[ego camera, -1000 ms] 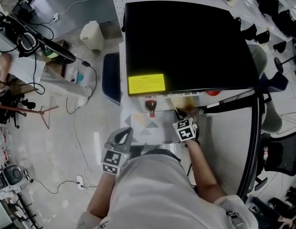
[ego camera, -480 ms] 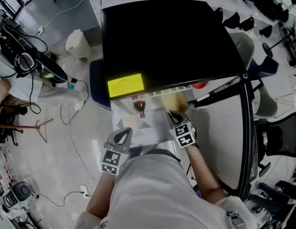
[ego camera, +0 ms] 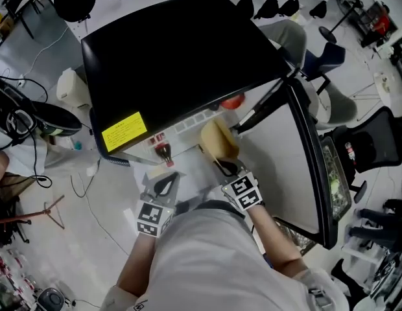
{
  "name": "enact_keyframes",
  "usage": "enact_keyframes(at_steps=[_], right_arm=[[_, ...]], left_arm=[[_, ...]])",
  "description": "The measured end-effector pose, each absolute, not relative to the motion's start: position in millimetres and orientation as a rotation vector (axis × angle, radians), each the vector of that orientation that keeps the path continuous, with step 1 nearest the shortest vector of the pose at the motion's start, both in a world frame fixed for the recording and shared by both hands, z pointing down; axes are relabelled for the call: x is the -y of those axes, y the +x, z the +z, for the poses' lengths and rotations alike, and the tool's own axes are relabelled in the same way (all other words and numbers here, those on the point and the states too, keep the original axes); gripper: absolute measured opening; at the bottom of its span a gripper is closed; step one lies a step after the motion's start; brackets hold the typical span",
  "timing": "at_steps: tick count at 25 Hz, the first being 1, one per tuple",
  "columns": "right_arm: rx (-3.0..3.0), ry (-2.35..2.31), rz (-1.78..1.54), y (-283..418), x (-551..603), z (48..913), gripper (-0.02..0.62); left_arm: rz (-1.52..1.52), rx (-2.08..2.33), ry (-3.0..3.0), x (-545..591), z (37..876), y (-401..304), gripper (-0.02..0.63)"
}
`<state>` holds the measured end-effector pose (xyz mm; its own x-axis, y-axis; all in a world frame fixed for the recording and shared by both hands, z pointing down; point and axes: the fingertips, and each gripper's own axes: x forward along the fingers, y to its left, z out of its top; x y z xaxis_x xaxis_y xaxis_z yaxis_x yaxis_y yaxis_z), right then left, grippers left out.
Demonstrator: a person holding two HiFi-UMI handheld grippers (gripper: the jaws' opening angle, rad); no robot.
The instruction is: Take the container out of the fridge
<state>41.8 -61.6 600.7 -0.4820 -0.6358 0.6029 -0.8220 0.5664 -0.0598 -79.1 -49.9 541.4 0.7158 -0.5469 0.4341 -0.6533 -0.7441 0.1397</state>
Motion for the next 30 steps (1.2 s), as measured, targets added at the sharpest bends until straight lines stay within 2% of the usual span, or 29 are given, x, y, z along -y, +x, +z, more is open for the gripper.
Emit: enact_keyframes(at_steps=[12, 30], right_arm=[[2.229, 1.472, 0.438, 87, 30, 558, 0.021], [2.143, 1.748, 0.420, 116, -2, 520, 0.021]], left_arm=[[0.528, 0.604, 2.787, 49, 532, -12, 0.009], [0.486, 0.274, 2.879, 37, 516, 40, 0.008]])
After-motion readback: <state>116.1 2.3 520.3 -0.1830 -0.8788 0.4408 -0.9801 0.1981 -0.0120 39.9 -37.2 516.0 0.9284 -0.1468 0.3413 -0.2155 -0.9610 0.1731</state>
